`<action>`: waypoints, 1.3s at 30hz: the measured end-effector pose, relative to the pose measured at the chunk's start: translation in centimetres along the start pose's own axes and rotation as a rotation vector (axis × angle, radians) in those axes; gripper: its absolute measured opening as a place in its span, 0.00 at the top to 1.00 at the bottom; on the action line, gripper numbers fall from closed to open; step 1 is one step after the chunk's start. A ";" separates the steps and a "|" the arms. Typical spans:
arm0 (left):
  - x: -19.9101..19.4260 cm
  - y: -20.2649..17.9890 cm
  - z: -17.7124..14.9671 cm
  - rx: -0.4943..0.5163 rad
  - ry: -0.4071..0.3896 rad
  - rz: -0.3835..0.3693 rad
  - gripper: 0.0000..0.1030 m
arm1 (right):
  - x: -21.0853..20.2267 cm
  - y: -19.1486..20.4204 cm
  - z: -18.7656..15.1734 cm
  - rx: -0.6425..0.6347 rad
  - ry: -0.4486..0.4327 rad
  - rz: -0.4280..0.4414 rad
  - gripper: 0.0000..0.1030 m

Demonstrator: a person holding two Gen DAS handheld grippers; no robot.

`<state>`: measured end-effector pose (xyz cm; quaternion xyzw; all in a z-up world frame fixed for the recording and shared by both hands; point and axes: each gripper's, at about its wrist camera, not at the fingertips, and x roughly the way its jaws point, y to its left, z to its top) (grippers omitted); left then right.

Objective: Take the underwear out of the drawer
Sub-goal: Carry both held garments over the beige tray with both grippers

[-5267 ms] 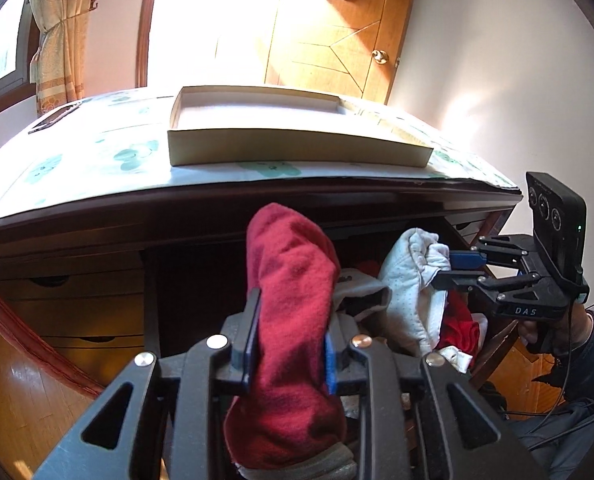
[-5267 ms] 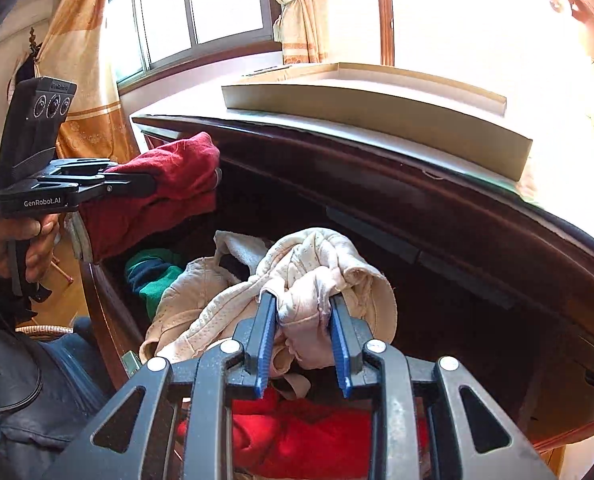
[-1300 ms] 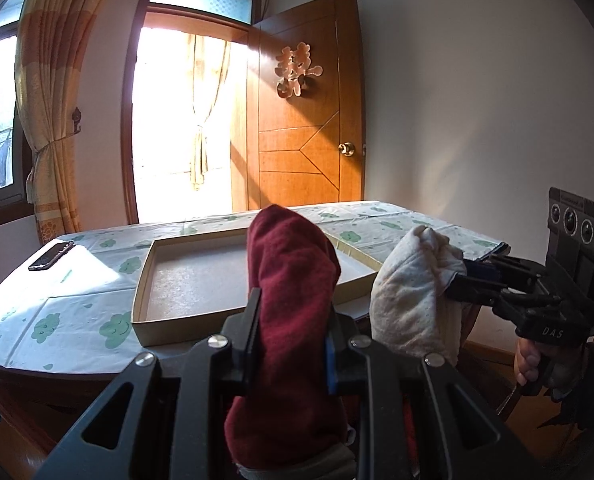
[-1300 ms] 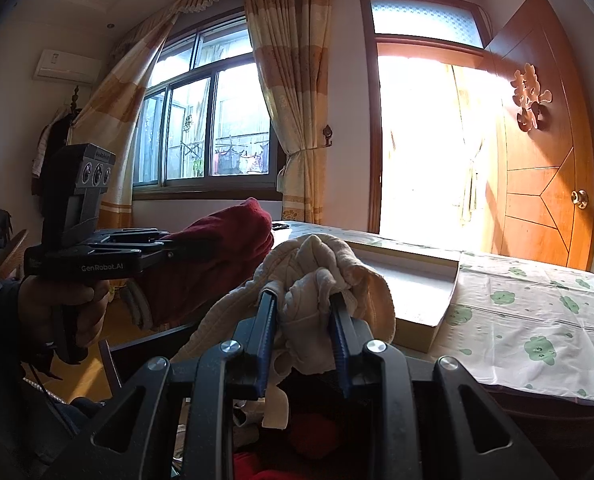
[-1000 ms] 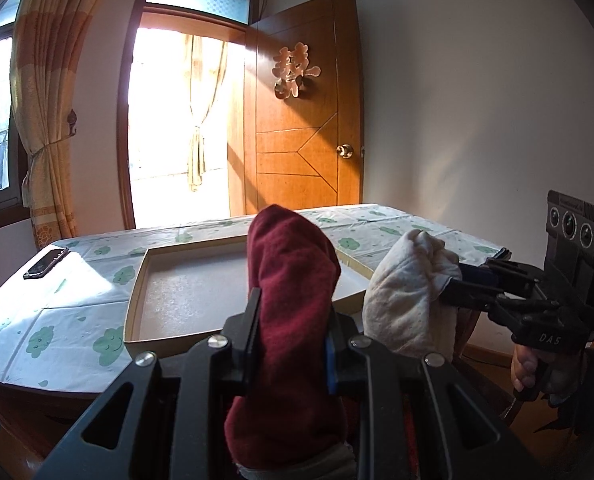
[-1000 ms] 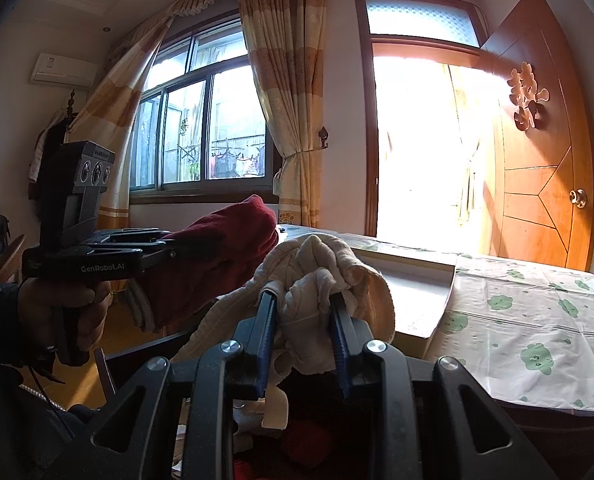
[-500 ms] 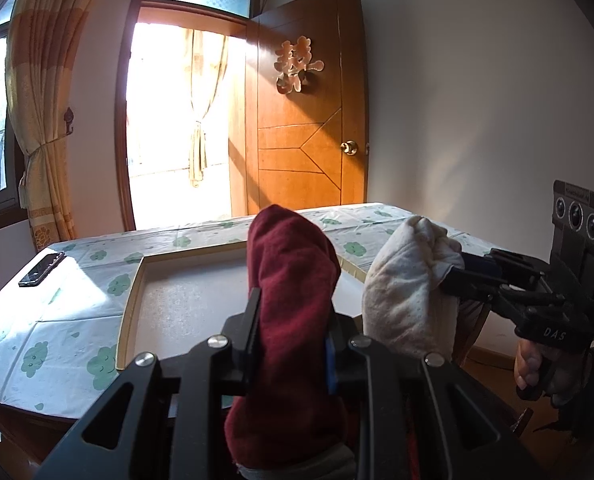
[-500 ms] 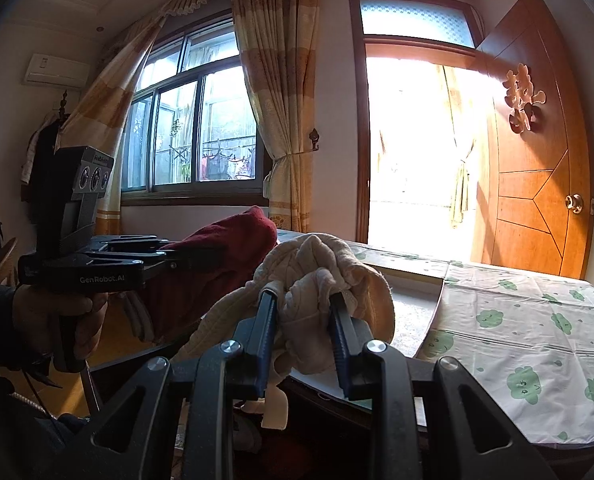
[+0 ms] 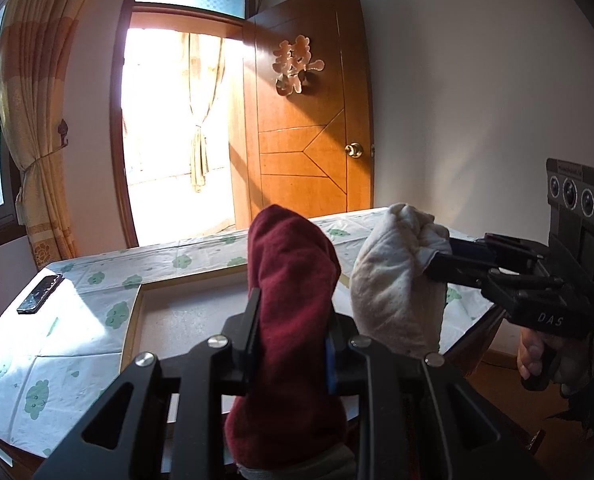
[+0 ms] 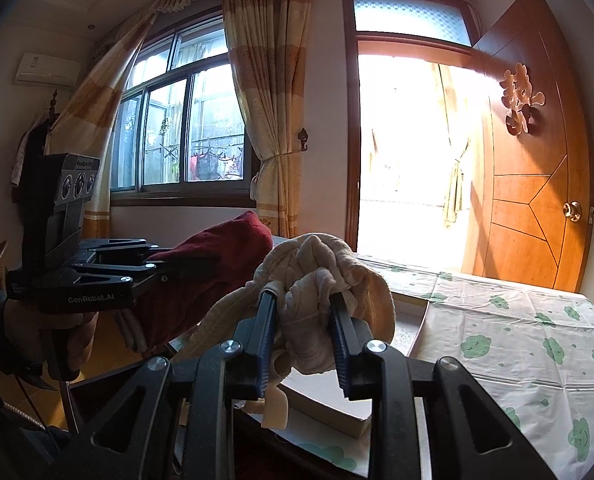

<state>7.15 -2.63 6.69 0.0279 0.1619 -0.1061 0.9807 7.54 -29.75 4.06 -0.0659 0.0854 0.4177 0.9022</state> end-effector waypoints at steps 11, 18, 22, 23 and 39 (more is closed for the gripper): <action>4.5 1.2 3.1 -0.026 0.030 0.028 0.77 | 4.6 -2.7 2.9 -0.053 0.073 -0.041 0.72; 8.6 2.7 4.0 -0.079 0.094 0.044 0.77 | 8.0 -4.9 3.5 -0.065 0.142 -0.074 0.72; 10.8 3.6 4.3 -0.122 0.134 0.051 0.77 | 10.4 -6.1 3.8 -0.068 0.199 -0.093 0.72; 11.3 3.8 4.3 -0.134 0.143 0.053 0.77 | 11.0 -6.3 3.8 -0.071 0.215 -0.098 0.72; 18.8 5.9 3.8 -0.333 0.294 0.046 0.77 | 17.9 -7.5 3.2 -0.143 0.392 -0.148 0.72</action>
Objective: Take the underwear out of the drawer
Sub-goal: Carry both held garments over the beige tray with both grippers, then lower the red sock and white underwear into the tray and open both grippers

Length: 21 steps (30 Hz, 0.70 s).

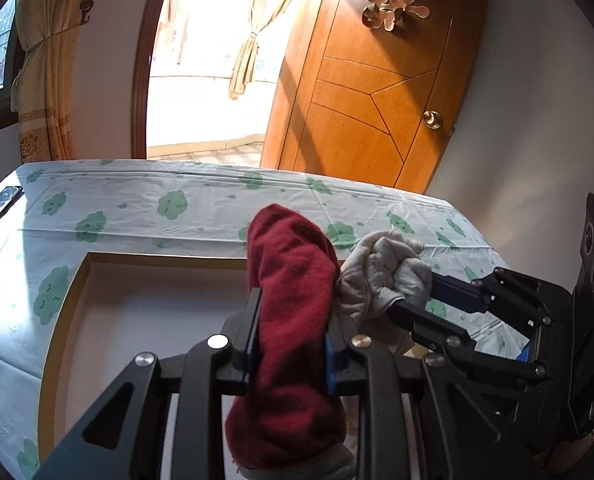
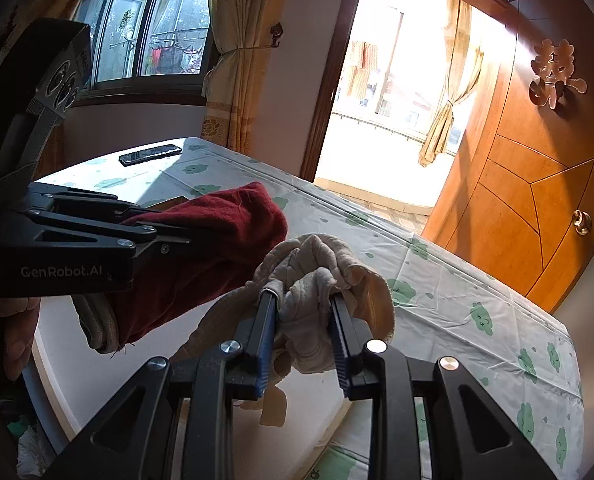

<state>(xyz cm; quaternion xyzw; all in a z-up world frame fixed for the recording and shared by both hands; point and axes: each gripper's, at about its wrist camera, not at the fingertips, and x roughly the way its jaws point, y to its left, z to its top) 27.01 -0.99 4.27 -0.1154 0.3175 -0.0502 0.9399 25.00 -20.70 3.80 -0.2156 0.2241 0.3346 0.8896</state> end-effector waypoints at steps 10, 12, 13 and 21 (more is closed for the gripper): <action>2.9 -0.5 -0.3 -0.015 0.061 0.007 0.77 | 2.8 -0.8 -0.2 0.023 0.078 -0.035 0.69; 3.4 -0.4 -0.5 -0.025 0.088 -0.001 0.75 | 2.9 -0.9 -0.4 0.028 0.079 -0.041 0.63; 3.4 -0.4 -0.7 -0.020 0.088 0.006 0.74 | 2.9 -1.0 -0.4 0.033 0.080 -0.042 0.57; 1.3 -1.3 -0.7 0.034 0.015 0.050 0.39 | 0.9 -0.4 -1.3 0.048 0.034 -0.051 0.30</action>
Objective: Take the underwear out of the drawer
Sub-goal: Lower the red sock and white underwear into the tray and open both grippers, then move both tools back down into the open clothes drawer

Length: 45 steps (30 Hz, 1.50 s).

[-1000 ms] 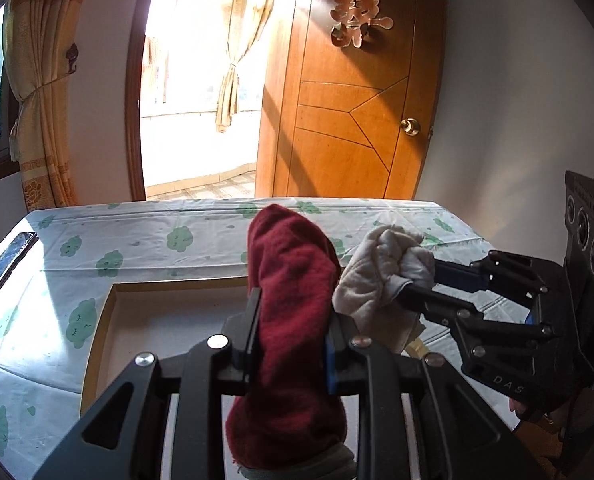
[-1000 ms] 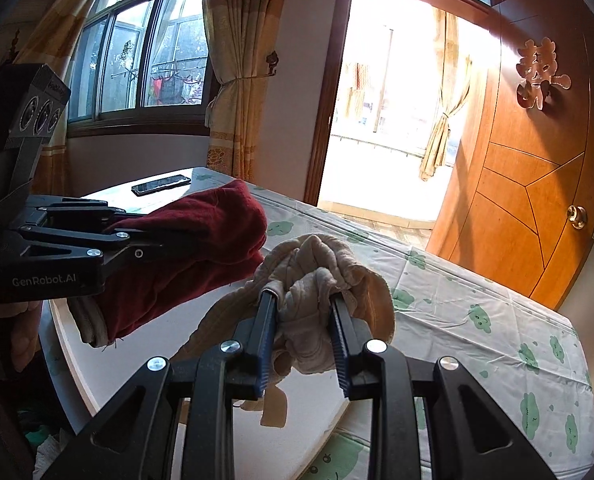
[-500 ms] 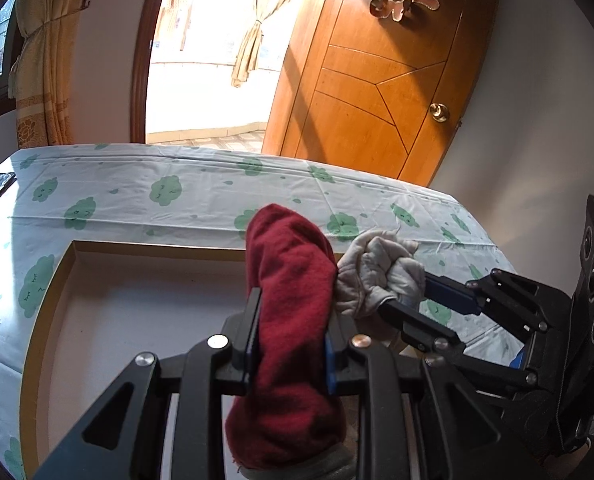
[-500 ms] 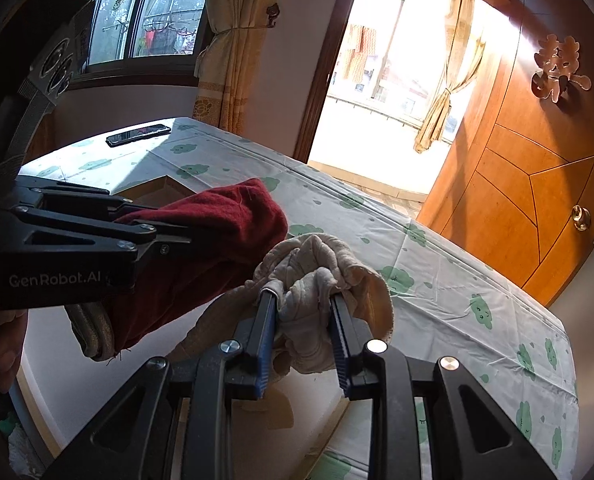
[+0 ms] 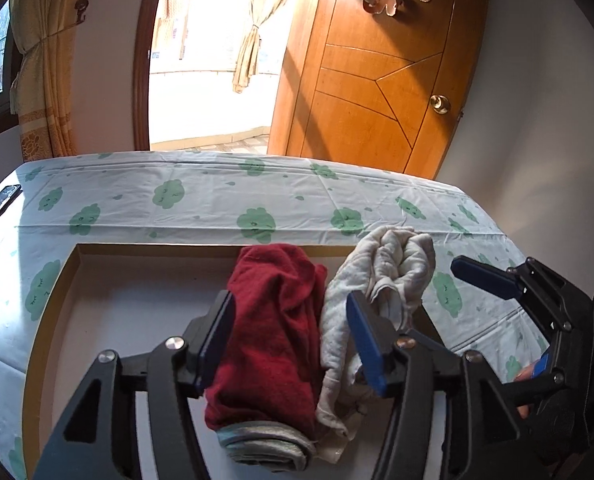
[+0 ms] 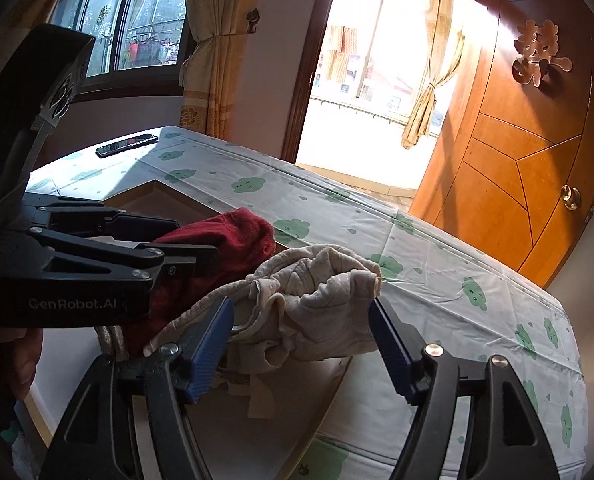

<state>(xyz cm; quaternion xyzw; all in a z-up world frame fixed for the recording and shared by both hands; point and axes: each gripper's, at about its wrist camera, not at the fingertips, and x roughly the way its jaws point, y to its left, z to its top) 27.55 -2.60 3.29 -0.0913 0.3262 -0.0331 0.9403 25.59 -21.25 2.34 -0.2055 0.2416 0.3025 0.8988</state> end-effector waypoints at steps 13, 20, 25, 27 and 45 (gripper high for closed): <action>-6.0 -0.5 -2.7 0.076 -0.099 -0.061 0.36 | -5.8 -1.1 -2.1 0.171 -0.083 0.060 0.25; -10.2 -0.8 -5.6 0.110 -0.130 -0.123 0.33 | -10.3 -0.3 -5.1 0.238 -0.145 0.123 0.24; -12.1 -0.9 -7.8 0.131 -0.139 -0.143 0.33 | -12.6 1.2 -7.3 0.241 -0.161 0.149 0.24; -12.8 -0.7 -8.6 0.125 -0.142 -0.150 0.33 | -13.5 2.0 -8.1 0.238 -0.169 0.161 0.24; -16.1 2.1 -16.3 0.108 -0.079 -0.144 0.33 | -16.7 7.2 -14.5 0.220 -0.153 0.205 0.23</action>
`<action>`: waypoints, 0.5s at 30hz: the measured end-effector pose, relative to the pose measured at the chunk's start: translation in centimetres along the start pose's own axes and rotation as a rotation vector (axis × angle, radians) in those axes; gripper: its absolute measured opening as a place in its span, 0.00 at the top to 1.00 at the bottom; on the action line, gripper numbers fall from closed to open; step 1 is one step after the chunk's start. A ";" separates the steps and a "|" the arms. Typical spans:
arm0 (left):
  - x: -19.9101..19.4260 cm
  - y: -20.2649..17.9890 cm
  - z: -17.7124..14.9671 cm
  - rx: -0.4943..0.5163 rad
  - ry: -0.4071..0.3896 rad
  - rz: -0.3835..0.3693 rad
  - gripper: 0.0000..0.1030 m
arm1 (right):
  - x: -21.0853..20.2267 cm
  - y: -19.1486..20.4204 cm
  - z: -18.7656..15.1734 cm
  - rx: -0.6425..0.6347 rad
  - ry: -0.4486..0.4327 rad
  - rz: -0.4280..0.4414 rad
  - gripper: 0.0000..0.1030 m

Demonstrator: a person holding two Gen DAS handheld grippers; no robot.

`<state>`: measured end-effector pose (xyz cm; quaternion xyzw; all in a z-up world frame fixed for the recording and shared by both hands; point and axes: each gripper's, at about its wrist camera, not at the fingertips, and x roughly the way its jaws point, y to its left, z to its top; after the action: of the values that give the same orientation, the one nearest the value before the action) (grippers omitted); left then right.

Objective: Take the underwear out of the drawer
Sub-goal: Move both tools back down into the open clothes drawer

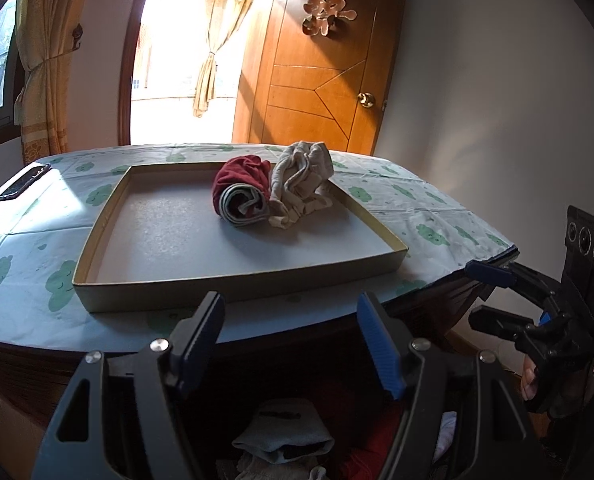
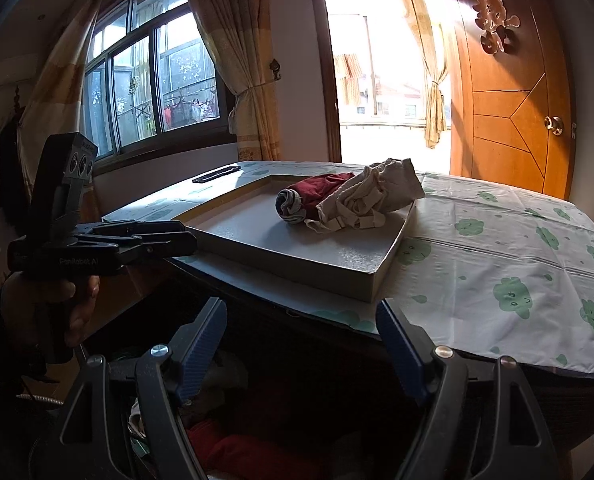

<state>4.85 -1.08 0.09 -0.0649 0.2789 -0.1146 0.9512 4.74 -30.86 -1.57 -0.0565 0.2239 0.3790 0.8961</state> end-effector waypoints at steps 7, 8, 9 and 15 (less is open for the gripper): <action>-1.2 1.5 -2.6 -0.022 0.037 0.017 0.33 | -0.2 1.0 -1.6 -0.005 0.031 0.010 0.23; -1.4 1.8 -3.1 -0.023 0.047 0.022 0.33 | -0.1 1.1 -1.9 -0.010 0.040 0.011 0.23; -1.5 2.1 -3.5 -0.024 0.056 0.029 0.33 | -0.1 1.2 -2.2 -0.015 0.048 0.011 0.23; -1.9 4.3 -5.9 -0.043 0.114 0.077 0.33 | -0.1 1.7 -3.9 -0.017 0.081 0.017 0.23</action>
<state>0.89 3.23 -4.65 -0.0681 0.3372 -0.0755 0.9359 2.07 -30.76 -4.86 -0.0774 0.2574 0.3859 0.8825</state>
